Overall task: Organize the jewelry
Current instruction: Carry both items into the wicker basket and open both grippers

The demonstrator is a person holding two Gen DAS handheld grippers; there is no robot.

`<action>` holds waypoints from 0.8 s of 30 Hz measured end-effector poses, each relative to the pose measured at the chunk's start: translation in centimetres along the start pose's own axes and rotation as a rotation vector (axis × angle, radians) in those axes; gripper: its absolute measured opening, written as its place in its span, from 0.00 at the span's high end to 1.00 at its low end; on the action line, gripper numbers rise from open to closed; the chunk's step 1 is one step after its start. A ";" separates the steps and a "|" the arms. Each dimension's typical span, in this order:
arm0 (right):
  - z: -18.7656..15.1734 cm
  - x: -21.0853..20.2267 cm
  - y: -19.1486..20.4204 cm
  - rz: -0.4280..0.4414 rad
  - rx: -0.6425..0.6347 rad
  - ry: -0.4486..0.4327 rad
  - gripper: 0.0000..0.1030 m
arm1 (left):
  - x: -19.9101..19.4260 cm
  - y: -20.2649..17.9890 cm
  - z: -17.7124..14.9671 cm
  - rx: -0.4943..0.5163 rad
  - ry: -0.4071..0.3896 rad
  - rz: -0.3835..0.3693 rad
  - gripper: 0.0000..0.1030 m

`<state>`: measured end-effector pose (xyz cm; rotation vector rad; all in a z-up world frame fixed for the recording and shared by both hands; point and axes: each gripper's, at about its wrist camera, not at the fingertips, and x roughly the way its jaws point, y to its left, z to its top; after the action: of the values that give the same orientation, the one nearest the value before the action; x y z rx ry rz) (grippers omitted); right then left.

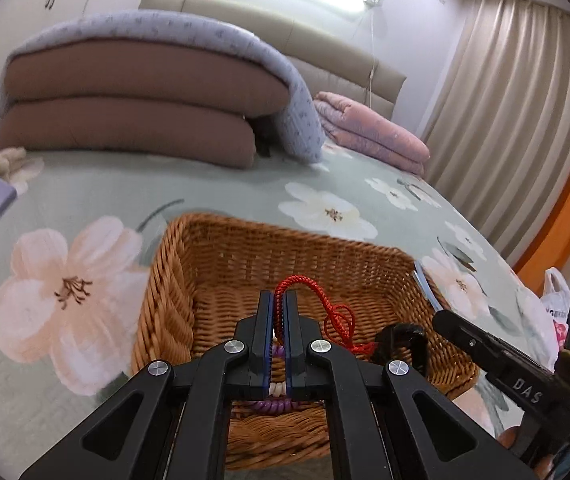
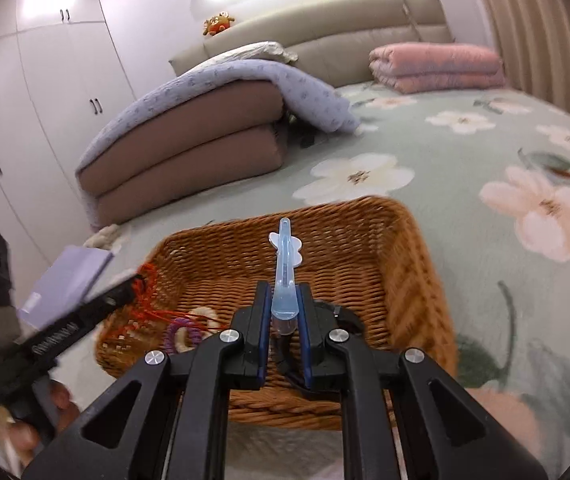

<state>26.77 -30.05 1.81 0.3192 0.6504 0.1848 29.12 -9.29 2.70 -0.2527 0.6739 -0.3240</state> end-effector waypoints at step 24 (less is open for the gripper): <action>-1.5 -3.4 1.2 0.032 -0.040 -0.071 0.64 | -4.5 0.9 -0.4 -0.057 -0.024 -0.043 0.51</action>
<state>23.06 -29.51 3.01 0.2961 0.5714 0.2159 25.76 -6.82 4.66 -0.3249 0.6552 -0.3427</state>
